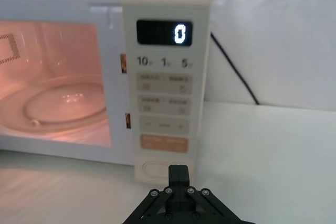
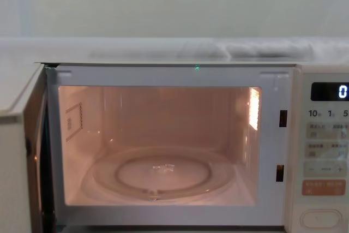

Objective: Press the button to open the microwave door with one hand; close the microwave door with the other hand.

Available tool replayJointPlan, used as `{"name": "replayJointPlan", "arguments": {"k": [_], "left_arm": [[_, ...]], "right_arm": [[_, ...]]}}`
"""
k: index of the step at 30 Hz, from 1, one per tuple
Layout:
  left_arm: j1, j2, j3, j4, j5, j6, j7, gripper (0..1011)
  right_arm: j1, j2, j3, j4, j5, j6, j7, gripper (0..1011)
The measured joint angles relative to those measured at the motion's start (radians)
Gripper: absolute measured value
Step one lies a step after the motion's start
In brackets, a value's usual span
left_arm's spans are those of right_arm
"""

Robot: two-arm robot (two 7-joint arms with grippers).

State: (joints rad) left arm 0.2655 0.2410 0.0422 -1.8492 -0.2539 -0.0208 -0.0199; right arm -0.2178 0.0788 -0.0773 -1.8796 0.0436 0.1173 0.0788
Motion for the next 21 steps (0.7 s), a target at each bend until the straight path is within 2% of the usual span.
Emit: {"name": "replayJointPlan", "arguments": {"k": [7,13,21], "left_arm": [[0.000,0.000,0.000,0.000,0.000,0.000,0.000,1001],[0.000,0.000,0.000,0.000,0.000,0.000,0.000,1001],[0.000,0.000,0.000,0.000,0.000,0.000,0.000,1001]], "right_arm": [[-0.028,0.032,0.035,-0.050,0.016,-0.043,0.024,0],[-0.043,0.047,0.053,-0.078,0.018,-0.054,0.027,0],[-0.049,0.062,0.059,-0.089,0.024,-0.069,0.042,0]]}}
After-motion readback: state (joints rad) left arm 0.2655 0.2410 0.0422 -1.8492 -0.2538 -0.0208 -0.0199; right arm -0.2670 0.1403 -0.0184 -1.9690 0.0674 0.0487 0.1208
